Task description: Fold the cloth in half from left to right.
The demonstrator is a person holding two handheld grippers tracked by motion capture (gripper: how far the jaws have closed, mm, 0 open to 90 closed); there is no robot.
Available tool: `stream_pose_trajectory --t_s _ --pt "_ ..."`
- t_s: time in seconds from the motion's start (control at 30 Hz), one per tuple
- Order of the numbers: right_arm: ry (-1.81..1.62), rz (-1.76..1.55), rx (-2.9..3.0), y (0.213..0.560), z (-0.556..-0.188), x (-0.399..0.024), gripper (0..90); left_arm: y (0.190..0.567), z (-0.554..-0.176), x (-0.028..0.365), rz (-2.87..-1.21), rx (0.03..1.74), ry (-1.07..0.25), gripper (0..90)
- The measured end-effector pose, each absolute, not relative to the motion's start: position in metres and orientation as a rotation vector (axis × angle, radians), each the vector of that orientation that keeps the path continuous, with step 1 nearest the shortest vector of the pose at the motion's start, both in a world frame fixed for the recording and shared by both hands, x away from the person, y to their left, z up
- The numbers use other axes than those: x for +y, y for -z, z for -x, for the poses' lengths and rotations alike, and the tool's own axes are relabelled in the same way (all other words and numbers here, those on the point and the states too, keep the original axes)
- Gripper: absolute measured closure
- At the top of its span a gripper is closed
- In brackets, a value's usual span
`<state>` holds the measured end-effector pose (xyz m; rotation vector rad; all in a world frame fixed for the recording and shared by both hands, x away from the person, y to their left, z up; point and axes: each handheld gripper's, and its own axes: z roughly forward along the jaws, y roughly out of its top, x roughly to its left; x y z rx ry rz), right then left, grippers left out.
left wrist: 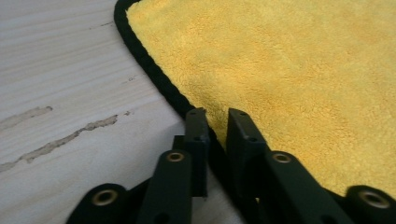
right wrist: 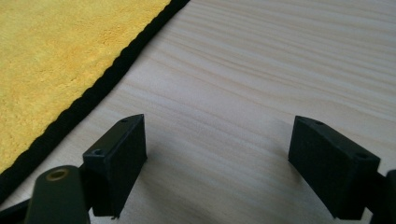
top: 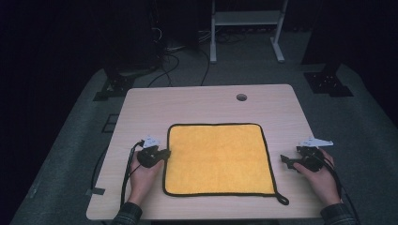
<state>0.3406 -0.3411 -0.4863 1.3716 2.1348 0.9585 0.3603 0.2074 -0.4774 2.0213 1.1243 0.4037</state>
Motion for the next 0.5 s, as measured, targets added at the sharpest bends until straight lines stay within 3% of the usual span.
stream_pose_trajectory --t_s 0.2,0.5 --pt "-0.959 -1.372 2.135 0.4863 -0.3406 -0.3411 17.8 0.4781 -0.3607 0.2095 -1.981 1.148 -0.365 87.3" --pt "-0.958 -1.373 2.135 0.4863 -0.3407 -0.3411 17.8 0.4717 -0.3616 0.2174 -1.873 1.152 -0.262 88.8"
